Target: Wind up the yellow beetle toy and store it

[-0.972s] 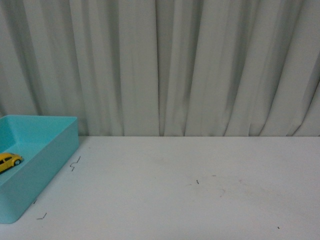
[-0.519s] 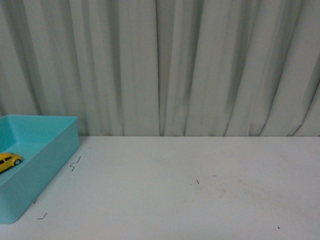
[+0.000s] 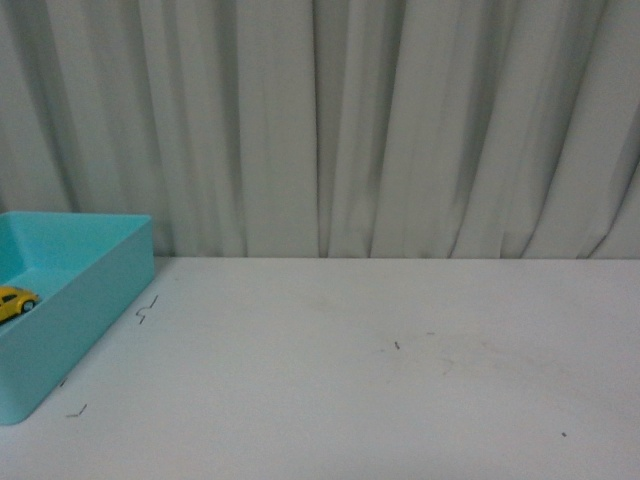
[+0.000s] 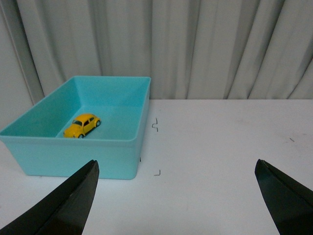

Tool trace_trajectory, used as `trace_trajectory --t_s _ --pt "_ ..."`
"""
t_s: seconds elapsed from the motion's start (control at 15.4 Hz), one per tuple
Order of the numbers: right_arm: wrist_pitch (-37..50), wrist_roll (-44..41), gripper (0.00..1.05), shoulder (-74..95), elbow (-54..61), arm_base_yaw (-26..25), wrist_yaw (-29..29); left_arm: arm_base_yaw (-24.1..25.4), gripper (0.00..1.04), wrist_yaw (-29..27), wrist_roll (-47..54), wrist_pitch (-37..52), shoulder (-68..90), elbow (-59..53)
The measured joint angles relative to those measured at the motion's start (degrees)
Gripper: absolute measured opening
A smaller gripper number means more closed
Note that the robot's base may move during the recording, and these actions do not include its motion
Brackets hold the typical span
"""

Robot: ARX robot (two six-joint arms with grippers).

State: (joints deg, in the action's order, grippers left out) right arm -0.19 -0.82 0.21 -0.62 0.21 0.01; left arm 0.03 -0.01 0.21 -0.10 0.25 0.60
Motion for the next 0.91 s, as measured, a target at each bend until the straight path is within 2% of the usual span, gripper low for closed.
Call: trace_trajectory --t_s 0.91 --pt "0.0 0.0 0.98 0.0 0.0 0.0 0.0 0.0 0.98 -0.1 -0.2 -0.1 0.0 0.0"
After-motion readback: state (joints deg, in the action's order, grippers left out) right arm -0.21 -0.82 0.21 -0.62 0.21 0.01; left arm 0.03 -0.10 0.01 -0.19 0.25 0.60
